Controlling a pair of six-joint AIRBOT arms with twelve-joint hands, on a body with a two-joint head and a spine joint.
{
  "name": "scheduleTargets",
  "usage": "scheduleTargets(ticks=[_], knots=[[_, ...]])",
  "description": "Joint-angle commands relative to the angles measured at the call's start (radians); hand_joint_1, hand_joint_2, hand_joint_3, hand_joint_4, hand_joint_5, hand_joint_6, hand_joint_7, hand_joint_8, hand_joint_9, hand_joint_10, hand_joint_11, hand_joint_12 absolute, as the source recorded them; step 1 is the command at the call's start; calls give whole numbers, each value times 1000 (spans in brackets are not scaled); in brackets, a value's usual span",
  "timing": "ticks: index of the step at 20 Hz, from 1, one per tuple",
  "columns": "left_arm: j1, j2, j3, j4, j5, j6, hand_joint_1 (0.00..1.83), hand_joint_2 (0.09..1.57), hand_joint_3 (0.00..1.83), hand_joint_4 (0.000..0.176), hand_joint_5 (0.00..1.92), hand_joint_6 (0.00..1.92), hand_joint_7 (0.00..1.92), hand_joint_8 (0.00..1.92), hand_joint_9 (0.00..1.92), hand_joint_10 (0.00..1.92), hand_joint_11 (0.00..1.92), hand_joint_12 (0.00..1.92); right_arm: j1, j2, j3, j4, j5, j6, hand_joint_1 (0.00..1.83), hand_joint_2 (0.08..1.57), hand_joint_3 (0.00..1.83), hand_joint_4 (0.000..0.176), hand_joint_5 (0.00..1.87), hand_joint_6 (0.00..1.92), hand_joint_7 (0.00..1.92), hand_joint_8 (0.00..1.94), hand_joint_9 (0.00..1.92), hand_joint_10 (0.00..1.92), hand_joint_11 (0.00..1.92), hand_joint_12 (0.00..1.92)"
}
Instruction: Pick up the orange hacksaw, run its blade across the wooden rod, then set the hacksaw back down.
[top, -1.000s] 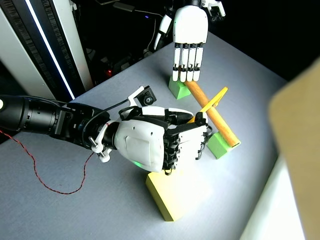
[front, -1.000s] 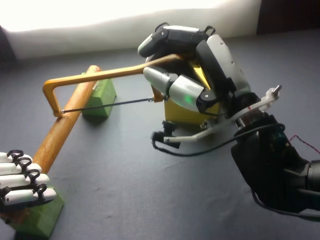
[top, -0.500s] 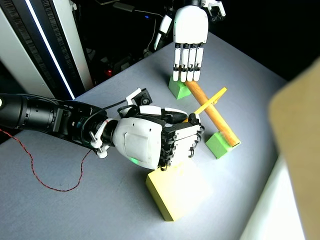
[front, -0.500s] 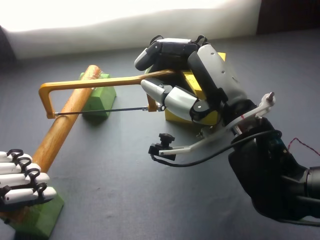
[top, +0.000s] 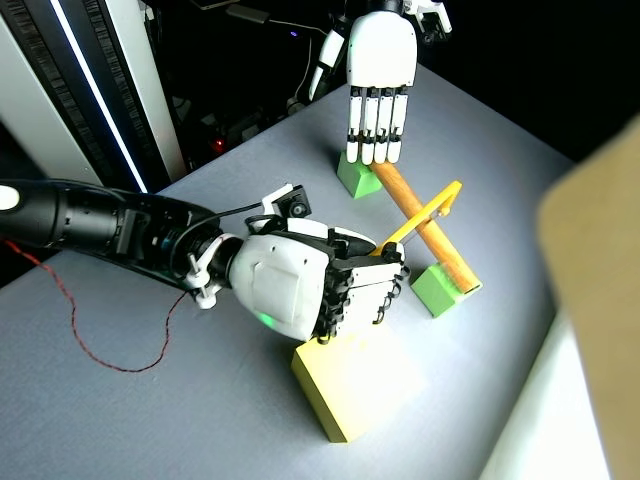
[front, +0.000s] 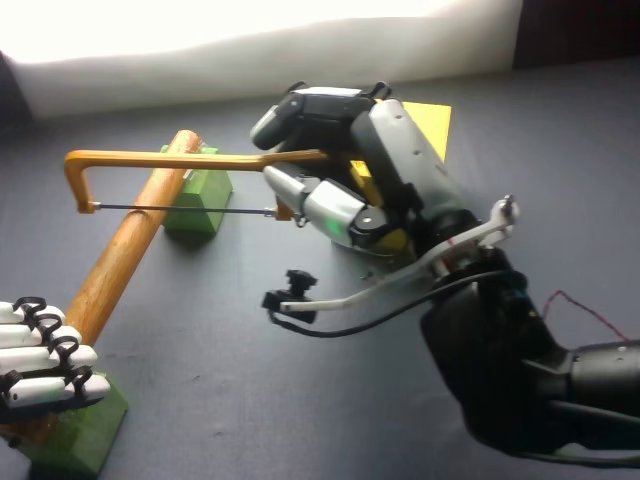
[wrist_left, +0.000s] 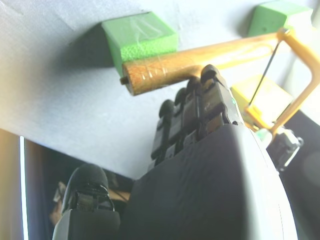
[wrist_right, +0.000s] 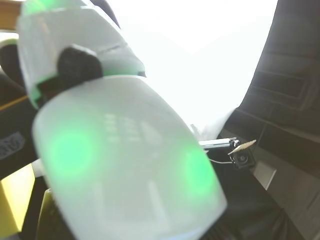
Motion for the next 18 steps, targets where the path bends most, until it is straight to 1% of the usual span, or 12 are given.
scheduleTargets(ticks=[1,2,3,5,9,10,11,13,15,16,18], knots=[[-3,1,0,-15,-10,1,0,1178,0,0,31,3,14,3,0,0,4,2,20,-5,7,-60,95,8,1273,1127,6,0,890,957,1016,1103,1025,1097,929,1421],[-3,1,0,-15,-10,1,0,1175,0,0,31,2,12,2,0,0,4,2,24,-17,14,-60,89,7,1249,1136,2,0,882,986,1015,1131,1039,1050,923,1444],[-3,1,0,-15,-10,1,0,1172,0,0,36,4,20,5,0,0,13,6,28,-35,26,-60,86,7,1355,1121,1,0,859,942,991,1048,1015,1209,920,1432],[-3,0,-2,-15,-10,1,0,1182,0,0,33,2,19,4,0,0,12,6,29,-60,42,-60,88,7,1382,1114,0,0,860,916,1001,1005,1012,1244,928,1419],[-3,-2,-3,-15,-8,1,0,1189,3,0,34,1,23,3,0,0,19,10,36,-124,101,-60,87,19,1385,1105,0,0,874,909,1024,954,1025,1224,933,1413],[-3,-3,-3,-15,-7,1,0,1188,2,0,28,0,18,1,0,0,18,10,38,-141,117,-60,86,30,1386,1102,0,0,883,898,1033,937,1026,1223,934,1419],[-3,-3,-3,-15,-6,1,0,1187,1,0,26,0,15,0,0,0,16,9,38,-161,136,-56,85,68,1386,1104,0,0,882,896,1026,951,1023,1228,931,1402],[-3,-3,-3,-15,-6,1,0,1184,0,0,28,1,17,1,0,0,17,10,44,-185,150,-15,116,86,1386,1102,0,0,882,893,1024,952,1034,1213,936,1378],[-3,-3,-4,-15,-6,1,0,1184,0,0,28,1,17,1,0,0,17,10,49,-197,150,27,147,76,1387,1102,0,0,883,892,1024,952,1036,1210,938,1372],[-3,-3,-4,-15,-6,1,0,1186,1,0,33,3,22,3,0,0,23,13,49,-198,150,30,153,71,1386,1102,0,0,882,897,1015,960,1047,1194,942,1372],[-3,-3,-5,-15,-6,1,0,1192,3,0,19,0,14,0,0,0,17,12,44,-190,149,10,148,74,1388,1097,0,0,913,842,1024,961,1038,1202,932,1354]])
